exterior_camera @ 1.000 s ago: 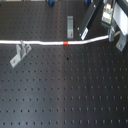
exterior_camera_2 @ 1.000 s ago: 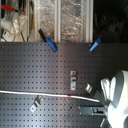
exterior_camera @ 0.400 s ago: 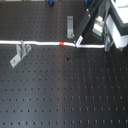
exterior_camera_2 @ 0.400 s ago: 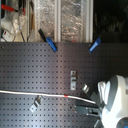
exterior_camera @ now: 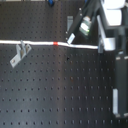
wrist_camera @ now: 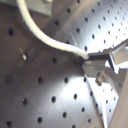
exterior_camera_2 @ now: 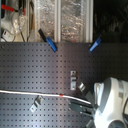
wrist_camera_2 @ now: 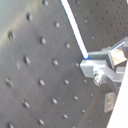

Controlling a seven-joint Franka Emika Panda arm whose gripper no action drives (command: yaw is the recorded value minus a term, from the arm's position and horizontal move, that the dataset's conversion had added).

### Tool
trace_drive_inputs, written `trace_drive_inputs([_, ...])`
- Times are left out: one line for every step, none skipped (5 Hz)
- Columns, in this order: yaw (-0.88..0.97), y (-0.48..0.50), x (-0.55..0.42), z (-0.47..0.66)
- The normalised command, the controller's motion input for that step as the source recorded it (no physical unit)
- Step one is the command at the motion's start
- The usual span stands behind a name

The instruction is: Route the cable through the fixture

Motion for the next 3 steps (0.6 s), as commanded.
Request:
trace_drive_inputs([0.13, 0.064, 0.0, -0.08])
trace_drive_inputs([0.0, 0.001, -0.011, 0.0])
trace_drive_inputs([-0.01, 0.0, 0.0, 0.0])
